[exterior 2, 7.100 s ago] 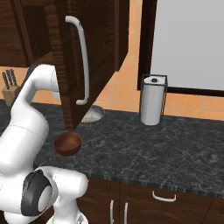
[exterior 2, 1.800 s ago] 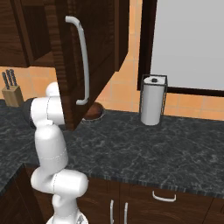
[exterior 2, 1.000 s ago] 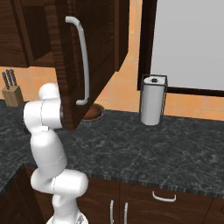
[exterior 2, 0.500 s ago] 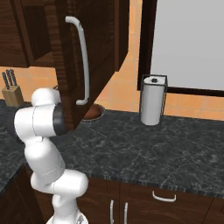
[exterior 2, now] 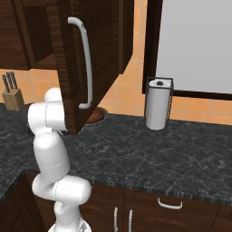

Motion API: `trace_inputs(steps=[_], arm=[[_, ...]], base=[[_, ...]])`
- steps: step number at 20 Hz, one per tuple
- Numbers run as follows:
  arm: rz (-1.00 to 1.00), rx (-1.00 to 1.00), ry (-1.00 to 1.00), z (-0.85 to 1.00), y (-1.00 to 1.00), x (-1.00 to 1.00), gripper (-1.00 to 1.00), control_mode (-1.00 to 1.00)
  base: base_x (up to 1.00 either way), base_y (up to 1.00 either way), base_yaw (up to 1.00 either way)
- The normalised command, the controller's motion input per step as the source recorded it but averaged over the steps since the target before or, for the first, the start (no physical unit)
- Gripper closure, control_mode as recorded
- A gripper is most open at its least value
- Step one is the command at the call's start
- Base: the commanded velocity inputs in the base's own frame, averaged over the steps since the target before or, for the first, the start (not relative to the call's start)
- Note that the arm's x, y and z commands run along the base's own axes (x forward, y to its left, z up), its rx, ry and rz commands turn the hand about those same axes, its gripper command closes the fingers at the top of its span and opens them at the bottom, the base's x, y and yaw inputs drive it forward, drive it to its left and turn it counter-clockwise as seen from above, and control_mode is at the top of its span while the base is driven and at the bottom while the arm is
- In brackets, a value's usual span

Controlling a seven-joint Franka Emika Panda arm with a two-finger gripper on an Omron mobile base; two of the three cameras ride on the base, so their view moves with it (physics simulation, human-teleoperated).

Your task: Pick up the bowls on the counter and stack them on top of one another in the open cabinet. Place the smaller bowl on top of the larger bowl.

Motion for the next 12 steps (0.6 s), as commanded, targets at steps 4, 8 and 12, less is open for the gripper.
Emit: trace_inputs(steps=[4,8,12], arm=[[0.0,-0.04,0.0,-0.23,-0.01,0.13,1.0,-1.0],[0.01,0.01,0.0,0.46,0.0,-0.36,1.0,-1.0],[0.03,0.06,0.03,1.0,0.0,-0.97,1.0,-1.0]], base=[[0.0,0.0,0.0],[0.0,0.0,0.0],[0.0,0.0,0.0]])
